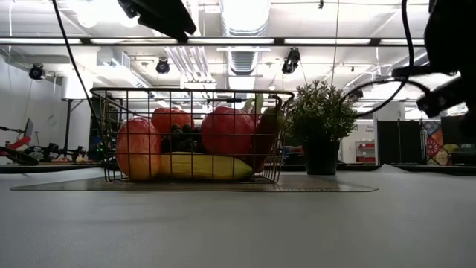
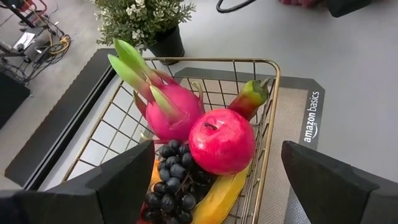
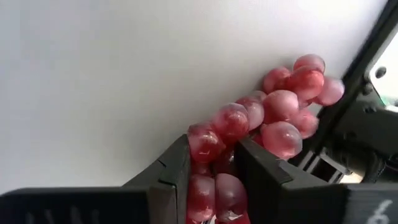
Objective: Build produce basket
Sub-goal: Put the grapes into the wire basket
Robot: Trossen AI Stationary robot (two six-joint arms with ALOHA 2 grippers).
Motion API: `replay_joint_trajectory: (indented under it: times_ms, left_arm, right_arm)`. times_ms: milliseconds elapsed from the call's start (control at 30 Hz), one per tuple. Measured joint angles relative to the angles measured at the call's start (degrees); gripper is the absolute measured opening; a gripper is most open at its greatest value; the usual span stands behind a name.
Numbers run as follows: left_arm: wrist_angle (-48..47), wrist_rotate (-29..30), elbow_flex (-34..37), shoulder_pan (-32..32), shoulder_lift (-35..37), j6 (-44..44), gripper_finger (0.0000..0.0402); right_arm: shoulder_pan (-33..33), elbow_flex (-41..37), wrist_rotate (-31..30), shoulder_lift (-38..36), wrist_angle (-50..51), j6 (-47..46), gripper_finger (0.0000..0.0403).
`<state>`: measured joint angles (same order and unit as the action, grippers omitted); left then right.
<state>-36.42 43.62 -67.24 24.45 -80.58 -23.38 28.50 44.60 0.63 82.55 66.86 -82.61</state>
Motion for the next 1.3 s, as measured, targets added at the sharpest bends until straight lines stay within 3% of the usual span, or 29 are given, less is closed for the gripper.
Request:
replay_joint_trajectory:
  times_ms: [167, 333, 500, 633, 833, 967, 1200, 1300]
  left_arm:
    - [1.52, 0.44, -0.12, 0.02, 0.0, 0.22, 0.0331]
    - [2.14, 2.74, -0.04, 0.0, 0.0, 0.26, 0.0331]
    - [2.69, 5.22, -0.05, 0.33, 0.07, 1.14, 0.0331]
    - [7.74, 5.1, 0.21, 0.98, 1.91, 8.27, 0.0331]
    - [19.15, 4.25, 2.76, 3.14, 5.36, 22.05, 0.0331]
    - [31.89, 3.29, 8.1, 4.18, 8.34, 28.53, 0.0331]
    - [58.77, 2.76, 18.68, 4.22, 12.75, 36.6, 0.0331]
    - [64.82, 2.79, 21.26, 4.19, 14.86, 37.73, 0.0331]
  right_arm:
    - [0.3, 0.0, -4.17, -6.24, -2.51, 0.74, 0.0103]
    - [0.92, 0.0, -12.6, -13.92, -11.29, 5.87, 0.0098]
    - [1.02, 0.0, -20.33, -20.19, -24.81, 19.27, 0.0096]
    - [1.0, 0.01, -25.66, -22.75, -37.25, 35.85, 0.0095]
    - [0.42, 0.0, -27.9, -21.63, -57.86, 59.68, 0.0095]
    - [-1.37, 0.0, -27.89, -18.34, -71.45, 70.79, 0.0095]
    - [-7.55, 0.01, -27.73, -10.36, -91.27, 79.33, 0.0095]
    - [-10.77, 1.54, -27.74, -7.36, -93.12, 79.21, 0.0095]
